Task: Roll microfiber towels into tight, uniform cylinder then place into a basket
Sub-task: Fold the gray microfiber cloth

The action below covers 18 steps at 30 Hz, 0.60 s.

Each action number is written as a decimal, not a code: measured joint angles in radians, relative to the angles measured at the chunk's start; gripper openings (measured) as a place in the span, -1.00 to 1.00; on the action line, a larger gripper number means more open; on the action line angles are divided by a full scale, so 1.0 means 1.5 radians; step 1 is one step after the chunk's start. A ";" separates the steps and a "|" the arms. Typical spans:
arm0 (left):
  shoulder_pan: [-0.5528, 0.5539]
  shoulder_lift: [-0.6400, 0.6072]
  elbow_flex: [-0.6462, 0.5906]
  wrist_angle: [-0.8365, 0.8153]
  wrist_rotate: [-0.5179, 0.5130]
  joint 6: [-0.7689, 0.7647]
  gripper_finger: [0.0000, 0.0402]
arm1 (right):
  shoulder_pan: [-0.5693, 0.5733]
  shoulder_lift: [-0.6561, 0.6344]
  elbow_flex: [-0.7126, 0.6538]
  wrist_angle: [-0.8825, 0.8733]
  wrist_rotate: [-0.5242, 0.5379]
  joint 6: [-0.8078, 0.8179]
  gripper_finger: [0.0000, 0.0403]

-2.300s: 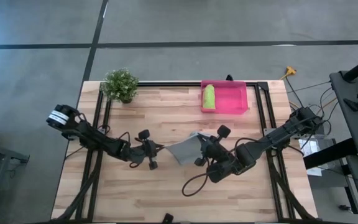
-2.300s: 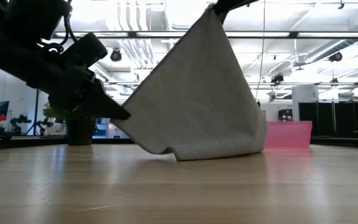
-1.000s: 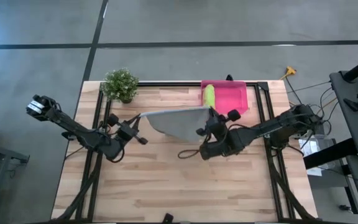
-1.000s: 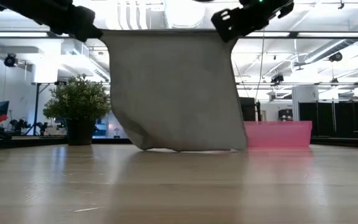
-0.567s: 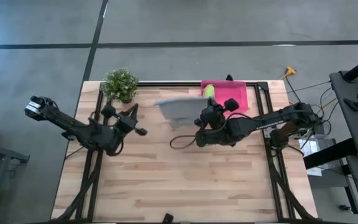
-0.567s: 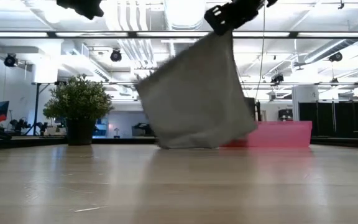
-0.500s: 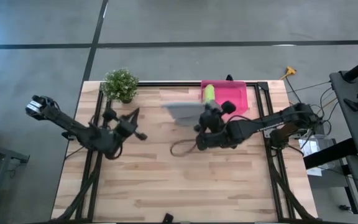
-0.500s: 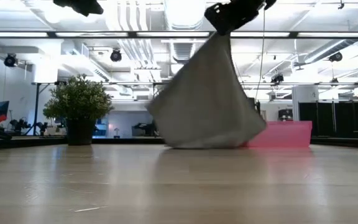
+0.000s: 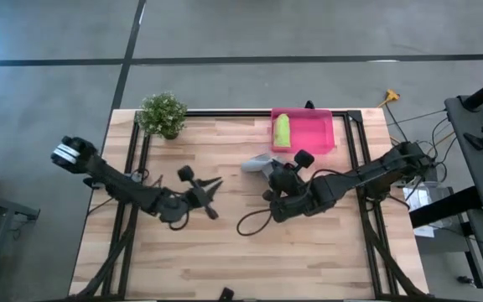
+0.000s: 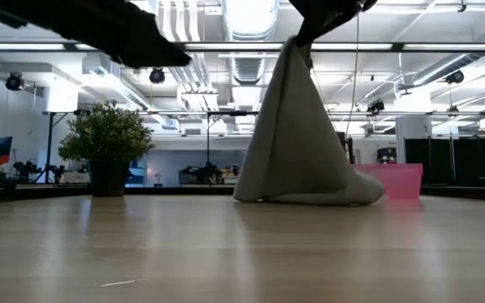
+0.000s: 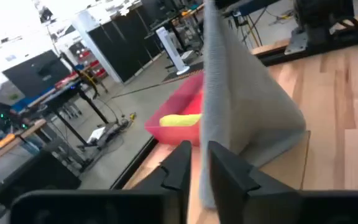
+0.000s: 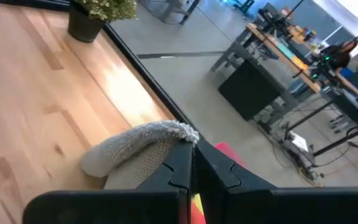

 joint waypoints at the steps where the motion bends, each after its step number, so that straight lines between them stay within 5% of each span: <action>1: 0.004 0.021 0.003 0.023 0.004 0.012 -0.76 | 0.000 0.000 0.000 0.000 -0.010 -0.001 -0.96; 9: 0.018 0.120 0.029 0.271 0.029 0.142 -0.24 | -0.005 0.000 0.000 0.005 -0.120 -0.077 -0.96; 14: 0.032 0.151 0.055 0.279 0.139 0.118 -0.05 | -0.005 0.000 -0.001 0.066 -0.120 -0.114 -0.96; 18: 0.042 0.177 0.081 0.279 0.148 0.110 0.00 | -0.004 0.000 -0.001 0.152 -0.124 -0.150 -0.93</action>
